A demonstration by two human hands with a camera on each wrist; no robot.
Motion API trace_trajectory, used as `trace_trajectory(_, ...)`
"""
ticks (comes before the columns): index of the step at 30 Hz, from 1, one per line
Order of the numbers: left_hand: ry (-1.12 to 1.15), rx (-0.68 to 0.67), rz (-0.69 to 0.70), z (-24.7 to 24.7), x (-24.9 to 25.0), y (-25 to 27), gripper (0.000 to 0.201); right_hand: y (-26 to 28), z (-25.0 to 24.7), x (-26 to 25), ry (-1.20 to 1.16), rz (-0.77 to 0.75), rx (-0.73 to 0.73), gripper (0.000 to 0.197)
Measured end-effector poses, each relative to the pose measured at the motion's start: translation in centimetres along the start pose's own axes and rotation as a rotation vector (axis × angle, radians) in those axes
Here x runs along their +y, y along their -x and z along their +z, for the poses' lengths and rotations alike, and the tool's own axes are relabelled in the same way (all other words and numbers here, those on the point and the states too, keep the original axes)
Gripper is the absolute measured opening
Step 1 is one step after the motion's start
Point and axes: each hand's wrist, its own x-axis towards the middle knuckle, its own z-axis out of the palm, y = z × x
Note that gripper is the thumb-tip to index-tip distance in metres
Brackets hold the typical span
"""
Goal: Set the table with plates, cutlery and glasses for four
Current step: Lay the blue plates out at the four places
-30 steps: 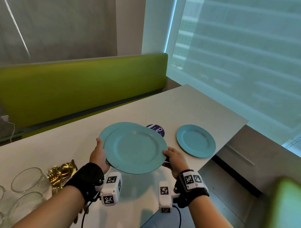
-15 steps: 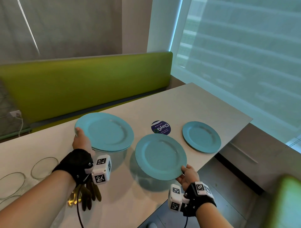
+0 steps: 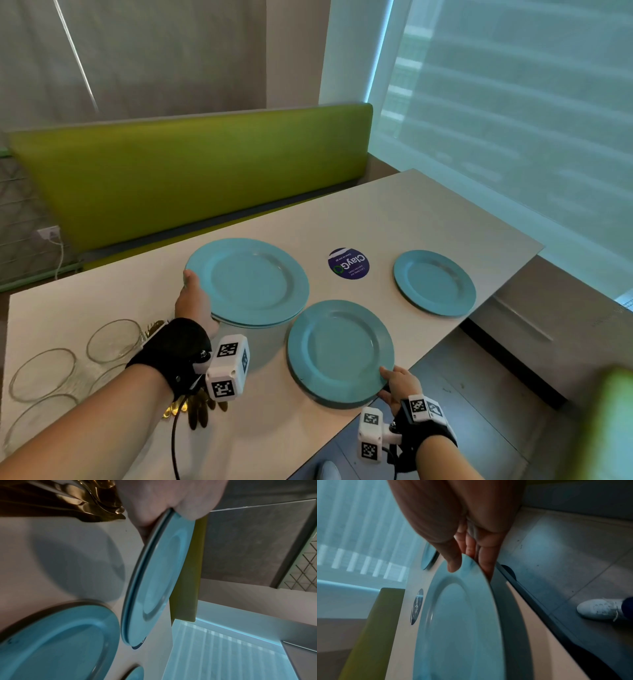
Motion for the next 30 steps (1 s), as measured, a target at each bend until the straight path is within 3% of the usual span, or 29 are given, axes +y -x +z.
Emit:
trace_trajectory(7,-0.006,-0.027,-0.026,0.2,0.0,0.5,0.061,-0.5,-0.7,-0.5,0.343,-0.029,-0.053,0.035)
trace_trajectory(12,0.015,-0.075,-0.030,1.0,0.5,0.9,0.059,0.5,-0.1,-2.7,0.821,-0.158,0.145,0.041)
trace_trajectory(15,0.027,-0.122,-0.031,1.9,0.9,1.5,0.058,2.2,1.9,-5.8,0.756,-0.297,0.140,0.039)
trace_trajectory(18,0.069,-0.144,-0.055,3.3,1.1,1.6,0.061,4.6,5.2,-9.4,0.400,-0.339,-0.070,0.025)
trace_trajectory(20,0.113,-0.160,-0.071,4.6,1.1,1.5,0.058,6.2,7.6,-12.0,0.338,-0.353,-0.182,0.020)
trace_trajectory(24,0.126,-0.219,-0.086,7.2,1.3,0.9,0.052,6.0,11.3,-15.8,0.349,-0.344,-0.289,0.016)
trace_trajectory(30,0.138,-0.185,-0.074,10.2,1.7,-2.1,0.050,1.7,14.1,-19.9,0.664,-0.513,-0.187,0.011)
